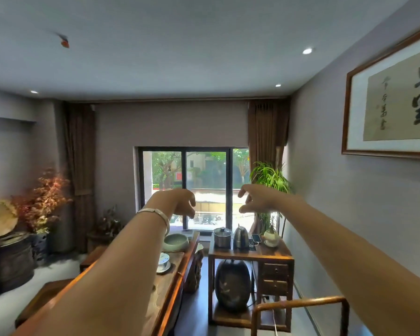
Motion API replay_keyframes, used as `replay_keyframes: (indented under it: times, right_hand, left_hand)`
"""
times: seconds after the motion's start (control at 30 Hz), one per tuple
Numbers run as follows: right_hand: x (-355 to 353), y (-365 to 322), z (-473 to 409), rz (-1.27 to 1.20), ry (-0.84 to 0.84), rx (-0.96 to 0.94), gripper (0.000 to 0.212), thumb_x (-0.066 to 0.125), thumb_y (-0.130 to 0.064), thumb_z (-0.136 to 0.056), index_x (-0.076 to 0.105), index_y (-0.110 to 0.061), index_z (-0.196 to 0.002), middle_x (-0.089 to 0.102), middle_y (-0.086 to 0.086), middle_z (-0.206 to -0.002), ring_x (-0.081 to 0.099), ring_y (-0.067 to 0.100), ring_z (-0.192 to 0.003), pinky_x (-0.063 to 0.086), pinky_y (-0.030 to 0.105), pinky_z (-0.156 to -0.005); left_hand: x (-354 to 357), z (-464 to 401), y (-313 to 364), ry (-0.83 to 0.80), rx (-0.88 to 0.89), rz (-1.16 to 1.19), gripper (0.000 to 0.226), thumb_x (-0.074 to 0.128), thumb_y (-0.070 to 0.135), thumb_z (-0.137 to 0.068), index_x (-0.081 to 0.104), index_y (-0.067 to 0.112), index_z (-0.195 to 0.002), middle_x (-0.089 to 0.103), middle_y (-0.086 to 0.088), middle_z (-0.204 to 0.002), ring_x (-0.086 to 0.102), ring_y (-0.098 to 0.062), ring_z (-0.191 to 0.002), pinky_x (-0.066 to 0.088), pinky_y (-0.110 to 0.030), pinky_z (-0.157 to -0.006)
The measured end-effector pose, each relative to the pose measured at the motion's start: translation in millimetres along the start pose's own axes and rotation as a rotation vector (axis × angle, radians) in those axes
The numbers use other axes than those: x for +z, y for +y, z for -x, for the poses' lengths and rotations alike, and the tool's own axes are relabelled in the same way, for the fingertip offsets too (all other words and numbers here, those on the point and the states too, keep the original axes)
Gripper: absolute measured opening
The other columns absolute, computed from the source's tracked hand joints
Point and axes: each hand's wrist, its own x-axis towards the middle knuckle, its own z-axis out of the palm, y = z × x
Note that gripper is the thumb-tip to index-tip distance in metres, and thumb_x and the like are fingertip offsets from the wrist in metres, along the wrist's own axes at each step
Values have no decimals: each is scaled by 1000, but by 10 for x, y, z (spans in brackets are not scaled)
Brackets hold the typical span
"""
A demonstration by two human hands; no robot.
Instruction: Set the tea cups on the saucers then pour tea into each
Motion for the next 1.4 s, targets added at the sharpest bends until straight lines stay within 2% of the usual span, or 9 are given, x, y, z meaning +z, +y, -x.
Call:
replay_keyframes:
  times: [0.13,0.27,0.47,0.67,0.83,1.0,1.13,1.3,1.4]
  right_hand:
    - [139,123,-438,3,-30,-31,52,69,-26,-90,48,-11,-135,56,13,-133,56,27,-117,47,41,-101]
    - [292,192,-913,-6,-39,-42,51,69,-26,-90,48,-12,-135,56,12,-134,56,28,-118,47,41,-101]
    - [552,112,-1906,-4,-16,-66,52,69,-30,-90,48,-12,-134,55,9,-135,54,26,-117,43,33,-96]
    - [788,-185,-3087,-25,-45,-106,55,68,-31,-91,45,-13,-137,53,10,-138,54,26,-119,44,35,-99]
    - [1105,-512,-3910,-59,-70,-183,52,68,-30,-91,47,-13,-135,58,11,-130,54,20,-99,43,28,-84]
    - [1552,-864,-4622,-73,-118,-272,54,70,-29,-89,48,-12,-135,57,12,-131,55,21,-100,46,31,-89]
    - [1914,-1191,-5198,-87,-182,-363,55,70,-29,-89,47,-12,-136,57,12,-131,56,21,-101,50,36,-94]
    - [2379,-1631,-6027,-100,-248,-519,51,71,-29,-87,51,-13,-132,61,11,-126,55,19,-96,46,30,-84]
    - [2680,-1946,-6518,-100,-302,-635,50,71,-30,-87,51,-14,-131,63,10,-124,59,22,-99,48,31,-84]
  left_hand:
    - [95,-335,-151,-13,-30,40,47,65,23,-91,55,11,-135,51,-8,-145,48,-27,-131,39,-36,-106]
    - [169,-687,-374,-30,-54,60,45,66,23,-91,57,10,-134,51,-10,-144,49,-29,-131,39,-37,-106]
    - [131,-1414,-1074,6,-112,64,47,67,24,-90,56,12,-134,51,-10,-144,49,-29,-130,39,-37,-107]
    - [-7,-2191,-1910,7,-140,85,43,68,22,-89,59,12,-130,60,-9,-133,58,-26,-117,45,-30,-92]
    - [35,-2582,-2600,19,-203,68,45,68,26,-89,58,16,-132,58,-6,-135,55,-26,-120,46,-38,-101]
    - [217,-2701,-3311,-29,-313,42,44,67,28,-88,58,20,-130,58,-3,-133,56,-24,-118,46,-32,-93]
    - [355,-2790,-3932,-49,-438,22,46,67,30,-87,58,21,-131,54,-3,-138,52,-24,-125,42,-33,-98]
    - [534,-2913,-4657,-65,-598,43,48,67,34,-85,56,24,-131,50,-2,-141,49,-24,-127,43,-37,-102]
    - [652,-2926,-5018,-45,-720,82,47,67,33,-85,56,25,-130,51,-2,-139,50,-23,-124,43,-35,-98]
